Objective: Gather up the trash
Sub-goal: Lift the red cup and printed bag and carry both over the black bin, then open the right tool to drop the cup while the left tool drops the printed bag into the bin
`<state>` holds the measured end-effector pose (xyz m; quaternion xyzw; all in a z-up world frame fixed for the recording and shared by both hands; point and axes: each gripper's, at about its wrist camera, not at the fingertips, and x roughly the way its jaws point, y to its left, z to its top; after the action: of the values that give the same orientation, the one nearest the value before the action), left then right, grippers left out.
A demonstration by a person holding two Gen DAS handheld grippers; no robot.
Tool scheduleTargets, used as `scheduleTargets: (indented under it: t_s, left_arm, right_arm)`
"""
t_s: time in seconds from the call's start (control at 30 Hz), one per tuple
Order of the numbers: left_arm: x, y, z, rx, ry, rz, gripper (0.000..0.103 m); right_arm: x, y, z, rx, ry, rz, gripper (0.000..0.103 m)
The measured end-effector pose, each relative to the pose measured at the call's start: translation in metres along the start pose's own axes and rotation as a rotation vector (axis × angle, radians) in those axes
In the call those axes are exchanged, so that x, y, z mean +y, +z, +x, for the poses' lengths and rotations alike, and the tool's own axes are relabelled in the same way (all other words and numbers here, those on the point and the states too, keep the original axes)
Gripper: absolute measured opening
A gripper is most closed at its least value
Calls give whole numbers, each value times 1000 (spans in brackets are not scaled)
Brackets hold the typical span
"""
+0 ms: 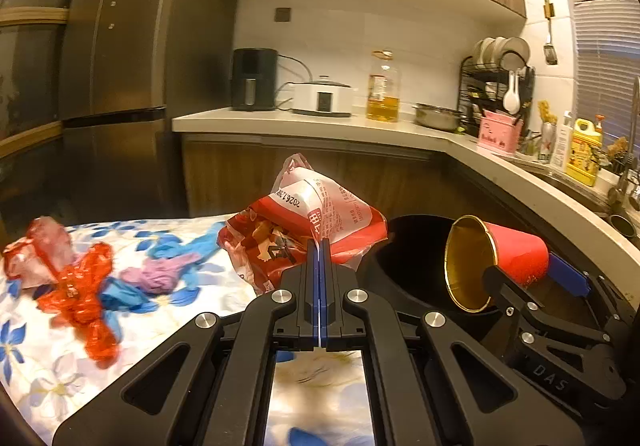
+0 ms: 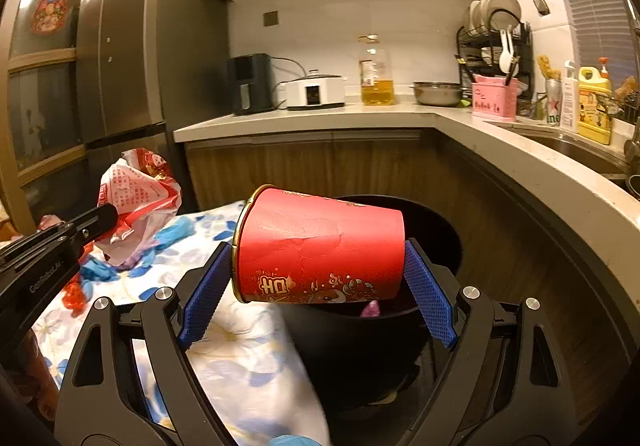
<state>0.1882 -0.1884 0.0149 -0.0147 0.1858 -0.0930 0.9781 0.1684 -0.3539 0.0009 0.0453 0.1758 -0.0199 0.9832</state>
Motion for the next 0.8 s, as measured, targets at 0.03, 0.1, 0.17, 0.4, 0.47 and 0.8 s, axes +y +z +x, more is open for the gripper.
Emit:
scheduleTargets:
  t_s: [0.03, 0.1, 0.17, 0.4, 0.47, 0.8]
  left_arm:
    - [-4, -1, 1, 0, -10, 6, 0]
    - [-12, 0, 6, -3, -26, 18, 0]
    - [-18, 0, 11, -2, -47, 26, 0]
    - [-42, 3, 33, 10, -107, 57, 0]
    - [-49, 4, 39, 13, -121, 64, 0]
    - [-70, 6, 64, 30, -171, 72, 0]
  right_arm:
    - [-4, 1, 2, -2, -10, 2, 84]
    - [-11, 2, 3, -5, -22, 7, 84]
    - [-19, 3, 7, -9, -37, 12, 84]
    - [-42, 9, 19, -21, -74, 33, 84]
    - [-48, 12, 22, -27, -81, 38, 84]
    - [-69, 19, 37, -31, -102, 47, 84]
